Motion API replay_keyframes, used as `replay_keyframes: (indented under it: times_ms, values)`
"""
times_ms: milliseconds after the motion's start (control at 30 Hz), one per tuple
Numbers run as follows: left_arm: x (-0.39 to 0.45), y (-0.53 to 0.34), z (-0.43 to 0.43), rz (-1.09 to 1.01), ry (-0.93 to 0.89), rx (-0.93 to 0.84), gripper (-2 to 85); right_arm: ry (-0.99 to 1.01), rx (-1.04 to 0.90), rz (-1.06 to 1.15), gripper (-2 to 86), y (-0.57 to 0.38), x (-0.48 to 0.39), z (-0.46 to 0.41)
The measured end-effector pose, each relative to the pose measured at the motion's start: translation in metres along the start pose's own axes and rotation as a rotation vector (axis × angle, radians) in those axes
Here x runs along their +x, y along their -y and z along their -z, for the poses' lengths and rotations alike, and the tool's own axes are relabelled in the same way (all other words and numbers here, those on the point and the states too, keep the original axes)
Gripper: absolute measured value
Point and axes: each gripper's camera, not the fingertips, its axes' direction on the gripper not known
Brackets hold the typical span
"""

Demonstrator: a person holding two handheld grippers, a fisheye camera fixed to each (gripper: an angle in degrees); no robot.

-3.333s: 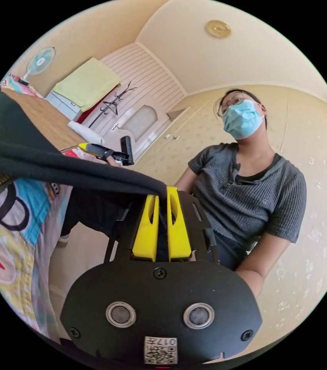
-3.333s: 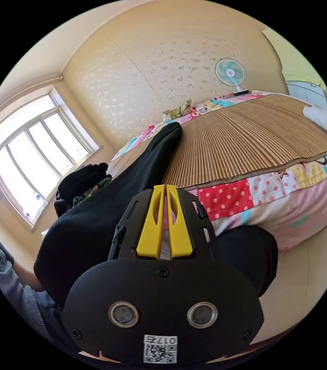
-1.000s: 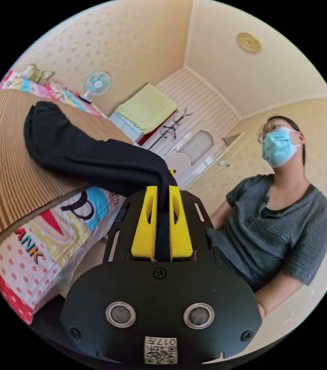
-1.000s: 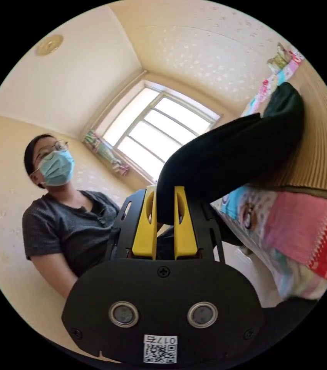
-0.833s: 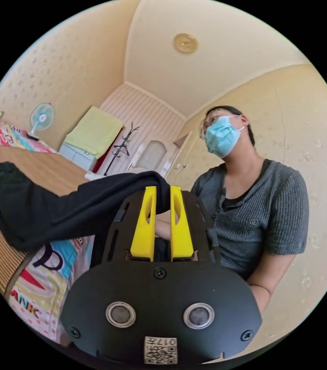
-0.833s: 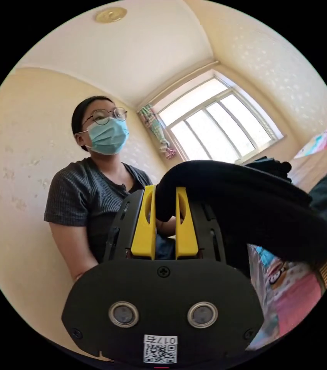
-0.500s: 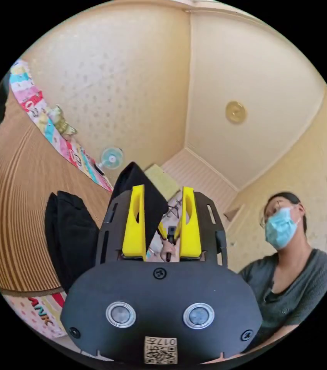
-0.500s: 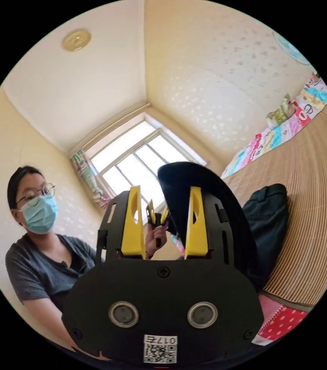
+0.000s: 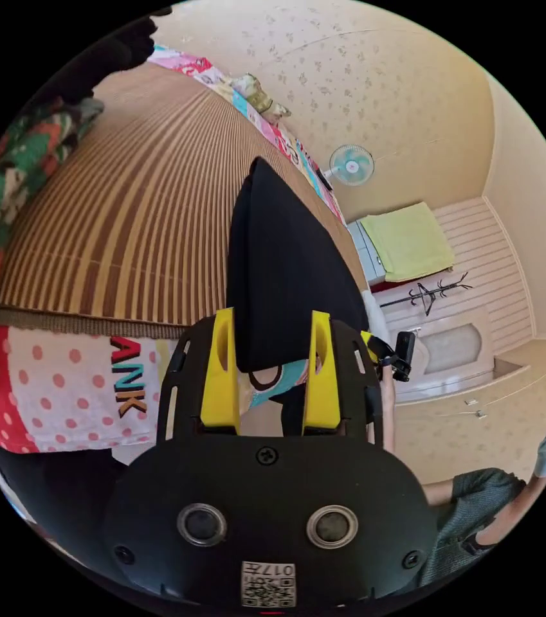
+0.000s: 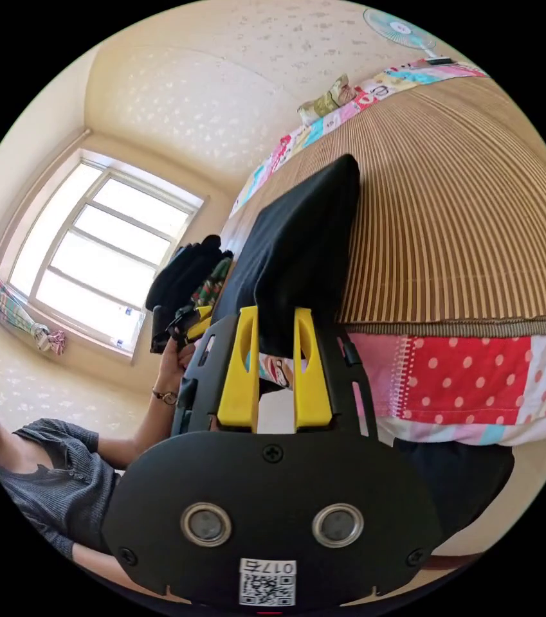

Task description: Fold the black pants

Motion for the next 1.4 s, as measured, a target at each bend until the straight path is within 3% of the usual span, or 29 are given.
replay_keyframes:
  times_ms: [133, 267, 433, 667, 800, 900, 1100, 1200, 1300, 1400]
  values:
    - [-0.008, 0.028, 0.018, 0.011, -0.112, -0.085, 3.4, -0.024, 0.037, -0.021, 7.5, 0.003, -0.003, 0.029]
    - [0.001, 0.037, 0.030, -0.052, -0.233, -0.204, 1.7, -0.055, 0.155, -0.150, 9.7, -0.010, 0.004, 0.068]
    - [0.013, 0.030, 0.035, 0.000, -0.421, -0.237, 0.8, 0.153, 0.055, -0.249, 20.4, 0.006, 0.037, 0.080]
    - [0.094, 0.052, 0.027, -0.132, -0.436, -0.420, -0.2, 0.373, 0.085, -0.219, 20.7, 0.022, 0.029, 0.076]
    - [0.112, 0.062, 0.032, -0.163, -0.462, -0.477, 0.0, 0.449, 0.045, -0.262, 14.4, 0.024, 0.035, 0.070]
    - [0.104, 0.072, 0.060, -0.169, -0.399, -0.456, 1.8, 0.502, 0.045, -0.301, 11.3, 0.021, 0.042, 0.084]
    - [0.074, 0.086, 0.124, -0.109, -0.379, -0.442, 20.1, 0.552, 0.025, -0.426, 9.9, 0.023, 0.036, 0.116]
    - [0.039, 0.090, 0.166, 0.013, -0.330, -0.305, 24.1, 0.606, 0.019, -0.503, 9.7, 0.019, 0.033, 0.130]
    - [-0.010, 0.104, 0.170, 0.135, -0.390, -0.247, 26.6, 0.637, 0.029, -0.563, 9.7, 0.010, 0.027, 0.142]
    - [-0.055, 0.125, 0.137, 0.243, -0.642, -0.254, 26.1, 0.615, 0.026, -0.559, 9.9, 0.004, 0.017, 0.155]
